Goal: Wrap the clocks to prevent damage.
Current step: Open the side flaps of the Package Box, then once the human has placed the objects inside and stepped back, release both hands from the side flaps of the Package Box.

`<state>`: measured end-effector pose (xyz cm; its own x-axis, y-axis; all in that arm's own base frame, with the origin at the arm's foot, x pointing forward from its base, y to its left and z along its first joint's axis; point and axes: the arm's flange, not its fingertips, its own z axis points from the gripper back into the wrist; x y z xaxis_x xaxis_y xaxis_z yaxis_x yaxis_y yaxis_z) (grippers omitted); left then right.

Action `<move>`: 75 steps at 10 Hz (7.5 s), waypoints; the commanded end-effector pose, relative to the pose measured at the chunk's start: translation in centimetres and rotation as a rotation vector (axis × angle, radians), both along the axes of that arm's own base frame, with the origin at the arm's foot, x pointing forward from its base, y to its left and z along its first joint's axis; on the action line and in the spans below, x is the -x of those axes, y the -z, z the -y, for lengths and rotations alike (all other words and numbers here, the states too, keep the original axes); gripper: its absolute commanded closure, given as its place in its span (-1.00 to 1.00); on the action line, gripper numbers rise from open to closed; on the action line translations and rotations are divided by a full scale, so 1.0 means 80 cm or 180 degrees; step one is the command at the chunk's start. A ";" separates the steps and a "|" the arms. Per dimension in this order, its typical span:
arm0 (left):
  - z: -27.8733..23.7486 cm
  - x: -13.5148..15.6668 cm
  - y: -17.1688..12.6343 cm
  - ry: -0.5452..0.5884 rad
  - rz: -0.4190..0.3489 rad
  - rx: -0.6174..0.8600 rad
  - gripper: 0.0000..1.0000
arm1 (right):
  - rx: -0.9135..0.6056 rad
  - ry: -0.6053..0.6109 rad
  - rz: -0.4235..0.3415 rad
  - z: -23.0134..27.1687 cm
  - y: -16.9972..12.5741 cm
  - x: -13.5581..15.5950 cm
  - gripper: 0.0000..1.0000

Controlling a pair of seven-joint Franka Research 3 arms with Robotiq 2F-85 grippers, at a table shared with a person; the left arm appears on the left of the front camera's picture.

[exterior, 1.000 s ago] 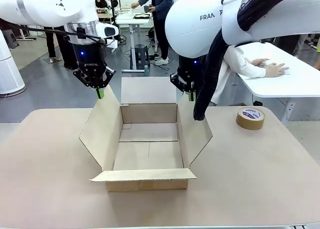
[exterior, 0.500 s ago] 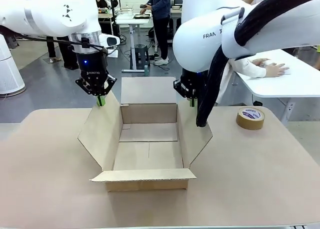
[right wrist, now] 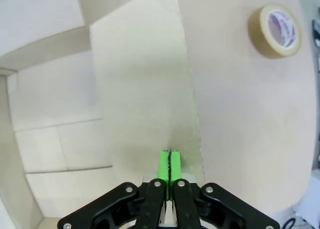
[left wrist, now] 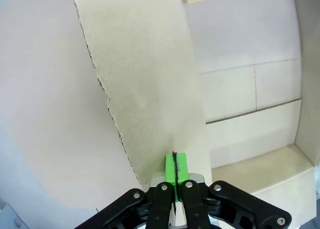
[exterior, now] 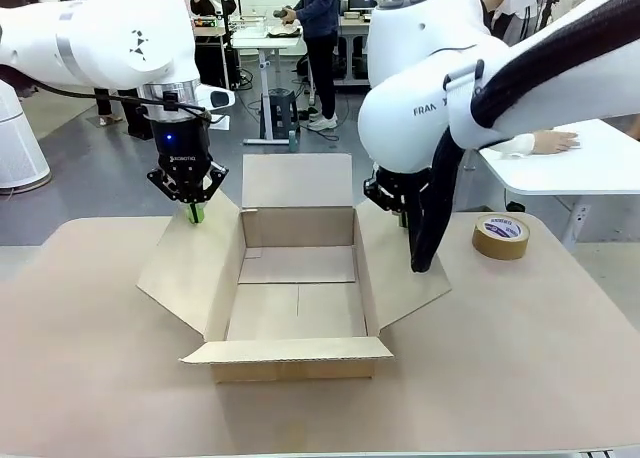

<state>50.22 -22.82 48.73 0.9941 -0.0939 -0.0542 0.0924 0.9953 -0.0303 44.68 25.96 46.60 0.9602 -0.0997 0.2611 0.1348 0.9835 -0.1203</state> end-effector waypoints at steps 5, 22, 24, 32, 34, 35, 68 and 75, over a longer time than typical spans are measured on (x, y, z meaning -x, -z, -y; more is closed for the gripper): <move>-0.023 -0.007 0.061 -0.0065 0.0241 -0.0163 0.98 | 0.0108 0.0170 0.0083 0.017 0.058 -0.005 0.98; -0.035 -0.026 0.116 -0.0172 -0.0044 -0.0019 0.98 | -0.0051 0.0064 -0.0293 0.036 0.109 -0.032 0.98; -0.035 -0.026 0.116 -0.0172 -0.0044 -0.0019 0.98 | -0.0051 0.0064 -0.0293 0.036 0.109 -0.032 0.98; -0.035 -0.026 0.116 -0.0172 -0.0044 -0.0019 0.98 | -0.0051 0.0064 -0.0293 0.036 0.109 -0.032 0.98; -0.035 -0.026 0.116 -0.0172 -0.0044 -0.0019 0.98 | -0.0051 0.0064 -0.0293 0.036 0.109 -0.032 0.98; -0.035 -0.026 0.116 -0.0172 -0.0044 -0.0019 0.98 | -0.0051 0.0064 -0.0293 0.036 0.109 -0.032 0.98; -0.037 -0.036 0.112 -0.0177 -0.0052 -0.0048 0.98 | -0.0137 0.0046 -0.0263 0.033 0.103 -0.041 0.98; -0.127 0.064 -0.062 0.0147 0.0261 0.0100 0.98 | -0.0093 -0.0244 0.0200 0.105 -0.074 0.088 0.98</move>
<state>47.65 -14.49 53.16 0.9938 -0.1107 0.0094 0.1109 0.9935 -0.0263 40.85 19.69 51.59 0.9541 -0.0451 0.2960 0.0722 0.9941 -0.0813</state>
